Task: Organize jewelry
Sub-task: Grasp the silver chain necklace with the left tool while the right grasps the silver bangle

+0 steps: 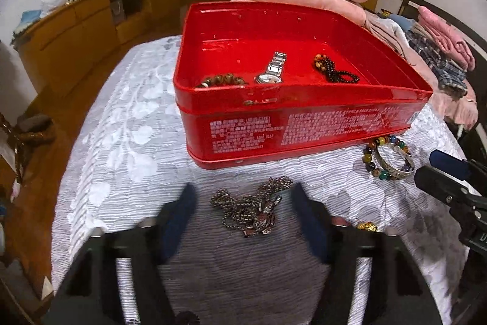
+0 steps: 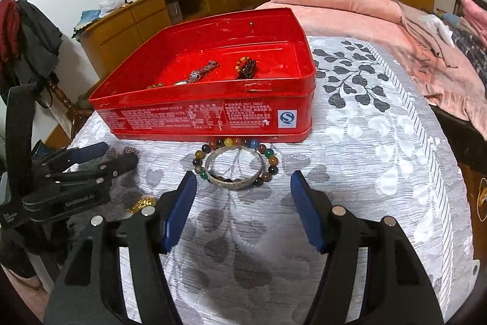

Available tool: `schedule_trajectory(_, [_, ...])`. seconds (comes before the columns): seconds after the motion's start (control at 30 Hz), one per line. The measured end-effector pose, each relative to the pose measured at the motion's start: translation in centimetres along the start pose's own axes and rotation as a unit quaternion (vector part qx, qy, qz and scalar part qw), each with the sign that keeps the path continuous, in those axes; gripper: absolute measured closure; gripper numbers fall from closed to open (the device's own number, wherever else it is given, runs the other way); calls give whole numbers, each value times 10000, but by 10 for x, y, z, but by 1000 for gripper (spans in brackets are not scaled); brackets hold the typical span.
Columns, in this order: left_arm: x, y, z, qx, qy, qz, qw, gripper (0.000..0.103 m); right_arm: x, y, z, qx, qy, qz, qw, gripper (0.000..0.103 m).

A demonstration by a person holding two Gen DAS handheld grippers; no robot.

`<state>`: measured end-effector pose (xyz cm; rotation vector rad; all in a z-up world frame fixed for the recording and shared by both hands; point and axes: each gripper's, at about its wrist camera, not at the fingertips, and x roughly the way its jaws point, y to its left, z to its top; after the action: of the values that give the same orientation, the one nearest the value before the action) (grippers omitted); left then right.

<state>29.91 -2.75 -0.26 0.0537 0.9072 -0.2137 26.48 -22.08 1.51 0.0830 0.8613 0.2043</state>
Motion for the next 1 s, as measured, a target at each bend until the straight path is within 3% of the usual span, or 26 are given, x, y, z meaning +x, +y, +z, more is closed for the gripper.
schedule_trajectory(0.03, [0, 1, 0, -3, -11, -9, 10000, 59, 1, -1, 1, 4, 18, 23, 10000, 45])
schedule_trajectory(0.1, [-1, 1, 0, -18, -29, -69, 10000, 78, 4, -2, 2, 25, 61, 65, 10000, 50])
schedule_trajectory(0.13, [-2, 1, 0, -21, -34, -104, 9999, 81, 5, -3, 2, 38, 99, 94, 9999, 54])
schedule_trajectory(0.6, [-3, 7, -3, -254, -64, -339, 9991, 84, 18, -9, 9, 162, 263, 70, 9995, 62])
schedule_trajectory(0.77, [-3, 7, -2, -264, -65, -354, 9990, 84, 24, -13, 7, 282, 365, 190, 9988, 94])
schedule_trajectory(1.0, [-3, 8, -3, -279, -73, -372, 9989, 84, 11, -2, 1, 99, 281, 369, 9989, 98])
